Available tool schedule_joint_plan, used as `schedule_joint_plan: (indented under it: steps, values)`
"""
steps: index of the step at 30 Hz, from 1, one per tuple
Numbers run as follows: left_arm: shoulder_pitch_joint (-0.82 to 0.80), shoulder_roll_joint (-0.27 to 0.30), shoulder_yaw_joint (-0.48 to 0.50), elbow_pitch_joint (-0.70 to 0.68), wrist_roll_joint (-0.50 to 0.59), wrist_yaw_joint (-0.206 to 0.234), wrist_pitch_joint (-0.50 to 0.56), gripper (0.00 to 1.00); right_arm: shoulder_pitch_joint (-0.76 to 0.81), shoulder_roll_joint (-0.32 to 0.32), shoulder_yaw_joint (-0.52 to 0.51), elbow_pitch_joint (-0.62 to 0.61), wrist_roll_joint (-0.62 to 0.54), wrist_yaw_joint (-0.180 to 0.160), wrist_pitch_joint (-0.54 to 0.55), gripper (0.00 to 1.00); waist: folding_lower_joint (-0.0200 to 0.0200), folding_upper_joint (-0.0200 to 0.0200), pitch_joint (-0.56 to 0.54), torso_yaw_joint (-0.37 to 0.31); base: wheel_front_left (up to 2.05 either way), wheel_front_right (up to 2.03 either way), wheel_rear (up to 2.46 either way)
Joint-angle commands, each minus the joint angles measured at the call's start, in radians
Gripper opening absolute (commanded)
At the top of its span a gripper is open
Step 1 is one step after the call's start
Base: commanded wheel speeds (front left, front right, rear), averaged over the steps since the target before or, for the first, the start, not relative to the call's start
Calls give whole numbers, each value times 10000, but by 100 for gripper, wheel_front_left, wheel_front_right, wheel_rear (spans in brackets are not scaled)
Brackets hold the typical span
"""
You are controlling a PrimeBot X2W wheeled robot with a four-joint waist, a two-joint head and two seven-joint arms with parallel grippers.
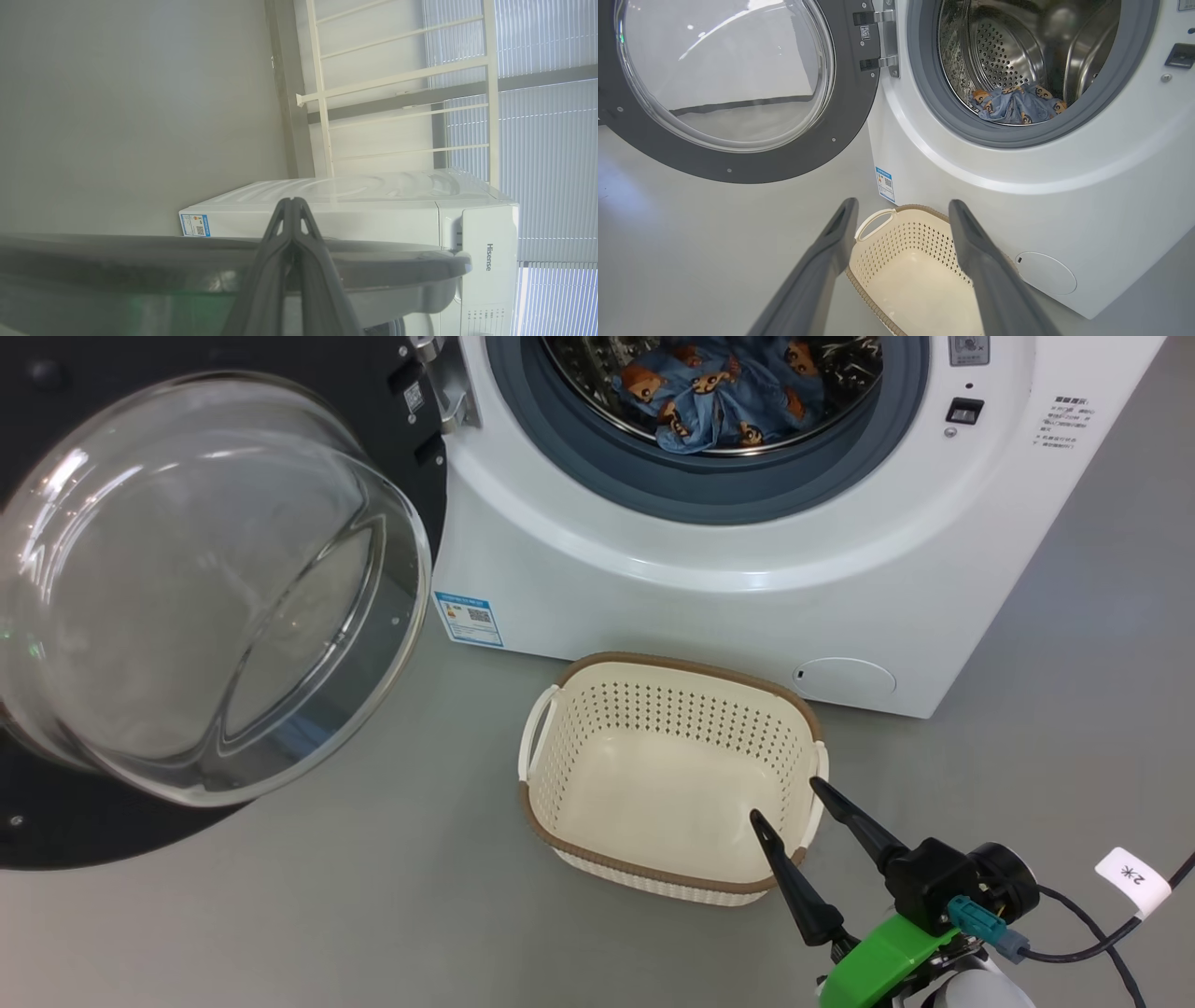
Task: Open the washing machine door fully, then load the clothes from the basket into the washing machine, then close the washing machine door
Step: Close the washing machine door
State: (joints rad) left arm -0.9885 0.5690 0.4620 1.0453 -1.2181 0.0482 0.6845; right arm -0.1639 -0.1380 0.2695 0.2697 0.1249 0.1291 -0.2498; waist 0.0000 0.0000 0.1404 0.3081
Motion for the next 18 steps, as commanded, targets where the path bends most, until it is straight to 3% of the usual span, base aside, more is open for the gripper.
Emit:
schedule_joint_plan:
  steps: [1,18]
  values:
    - [33,316,-97,-279,68,-44,338,0,-56,24,199,-206,66,16,-120,100,0,0,-49,19,0,0,0]
    - [541,-78,-364,-1090,-95,1,1545,0,45,69,262,-251,144,16,-120,100,0,0,-232,2,0,0,0]
